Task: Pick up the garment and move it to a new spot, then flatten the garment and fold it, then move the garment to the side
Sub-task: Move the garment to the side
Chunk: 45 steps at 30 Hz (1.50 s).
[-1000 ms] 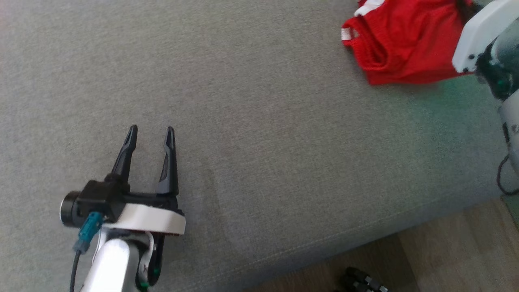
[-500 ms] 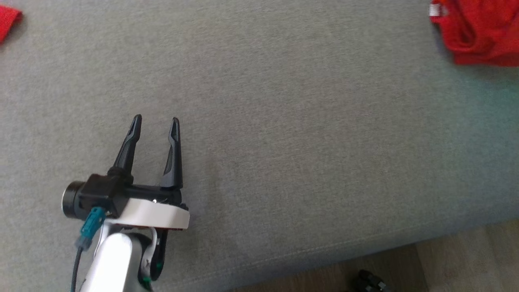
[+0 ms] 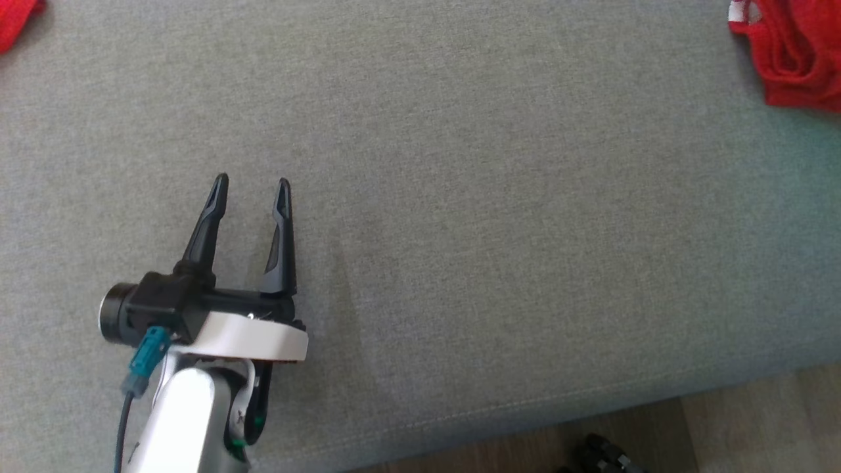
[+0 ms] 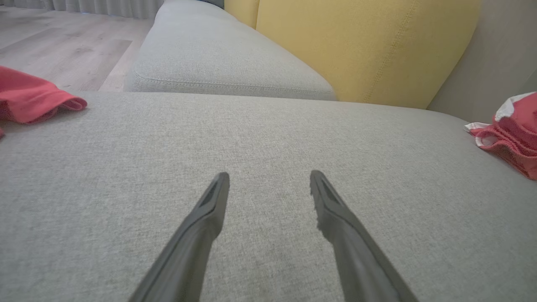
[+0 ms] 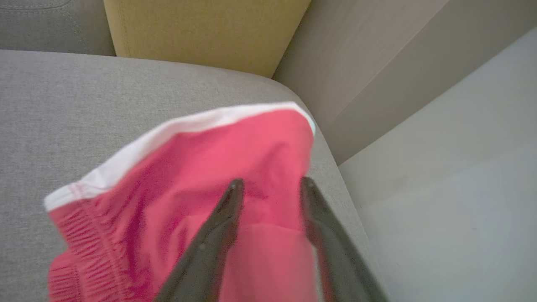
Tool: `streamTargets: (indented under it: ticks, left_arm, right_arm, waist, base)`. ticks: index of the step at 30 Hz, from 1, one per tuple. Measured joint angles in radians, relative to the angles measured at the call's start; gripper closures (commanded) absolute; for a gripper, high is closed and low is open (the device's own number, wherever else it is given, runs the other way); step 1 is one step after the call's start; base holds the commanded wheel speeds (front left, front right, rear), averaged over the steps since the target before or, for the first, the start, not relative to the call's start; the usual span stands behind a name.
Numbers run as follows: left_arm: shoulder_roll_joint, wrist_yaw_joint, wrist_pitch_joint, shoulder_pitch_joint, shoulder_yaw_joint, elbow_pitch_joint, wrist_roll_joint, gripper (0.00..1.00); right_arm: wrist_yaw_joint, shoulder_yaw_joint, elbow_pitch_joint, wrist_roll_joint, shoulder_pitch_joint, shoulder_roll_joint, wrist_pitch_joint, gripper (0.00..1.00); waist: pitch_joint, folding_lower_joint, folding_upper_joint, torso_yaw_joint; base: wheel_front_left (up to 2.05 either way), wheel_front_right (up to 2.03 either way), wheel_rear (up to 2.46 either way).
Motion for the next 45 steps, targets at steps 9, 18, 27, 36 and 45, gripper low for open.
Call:
streamTargets:
  ticks: [9,18,27,36,45]
  left_arm:
    - [0.0,0.0,-0.001,0.0,-0.001,0.007,-0.01,0.0]
    - [-0.002,0.009,-0.001,0.0,0.004,0.022,-0.019,0.0]
    - [-0.012,0.026,-0.001,0.034,0.068,0.036,-0.047,0.0]
    - [-0.031,0.065,-0.001,0.178,0.099,0.039,-0.056,0.0]
    - [-0.033,0.088,-0.001,0.288,0.099,0.025,-0.061,0.0]
  right_arm:
    - [0.0,-0.088,-0.046,-0.106,0.003,0.046,0.0,0.0]
    - [0.0,-0.121,-0.061,-0.139,0.007,0.111,-0.068,0.0]
    - [0.0,0.016,0.05,0.0,0.03,0.246,-0.29,0.0]
    - [0.0,0.086,0.051,0.209,0.225,0.311,-0.441,0.0]
    - [0.0,0.167,-0.342,0.417,0.631,0.362,-0.449,0.0]
  waist:
    - [-0.01,0.0,0.0,-0.003]
    - [-0.055,0.0,0.0,0.002]
    - [-0.195,0.0,0.0,0.038]
    - [-0.348,0.0,0.0001,0.106]
    - [-0.45,0.0,0.0001,0.183]
  base:
    - [0.0,0.0,0.0]
    - [0.0,0.0,0.0]
    - [0.0,0.0,0.0]
    - [0.0,0.0,0.0]
    - [0.0,0.0,0.0]
